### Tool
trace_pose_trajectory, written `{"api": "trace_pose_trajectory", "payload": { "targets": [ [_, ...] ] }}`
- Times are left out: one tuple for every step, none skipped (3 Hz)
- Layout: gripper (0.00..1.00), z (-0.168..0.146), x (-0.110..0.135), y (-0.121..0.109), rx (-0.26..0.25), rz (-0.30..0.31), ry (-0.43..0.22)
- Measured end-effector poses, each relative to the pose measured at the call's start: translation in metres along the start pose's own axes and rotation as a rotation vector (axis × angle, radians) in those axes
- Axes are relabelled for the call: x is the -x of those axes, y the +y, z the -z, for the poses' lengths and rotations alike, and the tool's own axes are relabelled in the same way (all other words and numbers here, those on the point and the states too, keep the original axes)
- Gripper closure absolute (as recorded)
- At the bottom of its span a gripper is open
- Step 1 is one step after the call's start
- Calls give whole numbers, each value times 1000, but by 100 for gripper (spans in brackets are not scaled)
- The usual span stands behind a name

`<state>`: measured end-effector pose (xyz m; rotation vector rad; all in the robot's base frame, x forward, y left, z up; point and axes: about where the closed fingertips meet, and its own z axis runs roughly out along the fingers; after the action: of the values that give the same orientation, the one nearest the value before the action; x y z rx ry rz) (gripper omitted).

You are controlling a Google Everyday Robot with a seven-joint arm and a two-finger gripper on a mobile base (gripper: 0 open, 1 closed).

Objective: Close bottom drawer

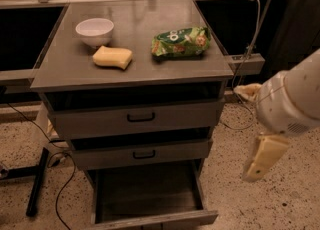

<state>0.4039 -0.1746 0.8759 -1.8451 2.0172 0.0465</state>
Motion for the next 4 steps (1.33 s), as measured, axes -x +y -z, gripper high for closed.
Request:
{"api": "trace_pose_trajectory", "payload": {
  "targets": [
    [19,-61,-15,25,11,-3,-45],
    [42,-119,-29,39,14,-30,-61],
    [65,-120,-28,34,-12,-31,-63],
    [88,-118,-28,35,-8,-29,-62]
  ]
}}
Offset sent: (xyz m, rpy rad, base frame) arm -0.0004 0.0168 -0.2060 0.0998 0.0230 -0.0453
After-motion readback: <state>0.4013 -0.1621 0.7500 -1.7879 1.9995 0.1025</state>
